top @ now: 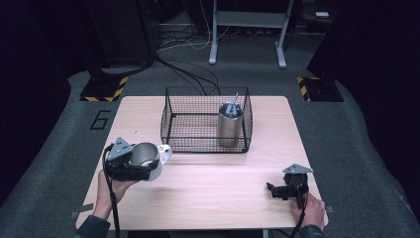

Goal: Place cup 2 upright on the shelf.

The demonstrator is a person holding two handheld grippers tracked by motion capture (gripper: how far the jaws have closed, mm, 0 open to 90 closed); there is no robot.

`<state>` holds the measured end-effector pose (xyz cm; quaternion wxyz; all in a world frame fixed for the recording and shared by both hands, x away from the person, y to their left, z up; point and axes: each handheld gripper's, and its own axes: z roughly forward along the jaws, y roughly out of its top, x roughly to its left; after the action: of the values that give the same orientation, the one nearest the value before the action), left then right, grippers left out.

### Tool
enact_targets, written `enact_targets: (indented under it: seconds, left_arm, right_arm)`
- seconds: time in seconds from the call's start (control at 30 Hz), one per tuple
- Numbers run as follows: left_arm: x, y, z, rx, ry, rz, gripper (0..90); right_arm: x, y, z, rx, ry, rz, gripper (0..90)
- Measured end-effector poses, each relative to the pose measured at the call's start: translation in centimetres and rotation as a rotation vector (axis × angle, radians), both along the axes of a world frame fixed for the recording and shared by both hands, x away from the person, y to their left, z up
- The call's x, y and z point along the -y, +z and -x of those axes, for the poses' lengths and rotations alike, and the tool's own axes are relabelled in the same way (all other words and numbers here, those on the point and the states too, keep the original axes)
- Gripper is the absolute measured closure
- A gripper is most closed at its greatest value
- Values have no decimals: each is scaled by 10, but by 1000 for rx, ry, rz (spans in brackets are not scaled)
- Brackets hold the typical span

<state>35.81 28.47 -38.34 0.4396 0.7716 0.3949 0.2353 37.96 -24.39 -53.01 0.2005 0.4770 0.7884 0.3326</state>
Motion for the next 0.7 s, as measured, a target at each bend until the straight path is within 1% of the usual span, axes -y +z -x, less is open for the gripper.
enact_targets:
  seconds: [0.1,0.23,0.27,0.33,0.47,0.5,0.53,0.7]
  left_arm:
    - [5,6,-3,-2,-20,0,61]
    - [11,12,-8,6,-35,15,61]
    - [12,15,-9,0,-44,11,61]
    - [17,18,-12,10,-50,7,61]
    - [25,25,-17,12,-72,-4,61]
    - [27,26,-18,9,-84,1,61]
    - [29,27,-19,17,-82,10,61]
    - [39,32,-27,15,-98,7,61]
  right_arm:
    - [0,0,0,0,0,0,0]
    - [0,0,0,0,0,0,0]
    - [0,0,0,0,0,0,0]
    - [0,0,0,0,0,0,0]
    - [0,0,0,0,0,0,0]
    - [0,0,0,0,0,0,0]
    - [0,0,0,0,0,0,0]
    - [0,0,0,0,0,0,0]
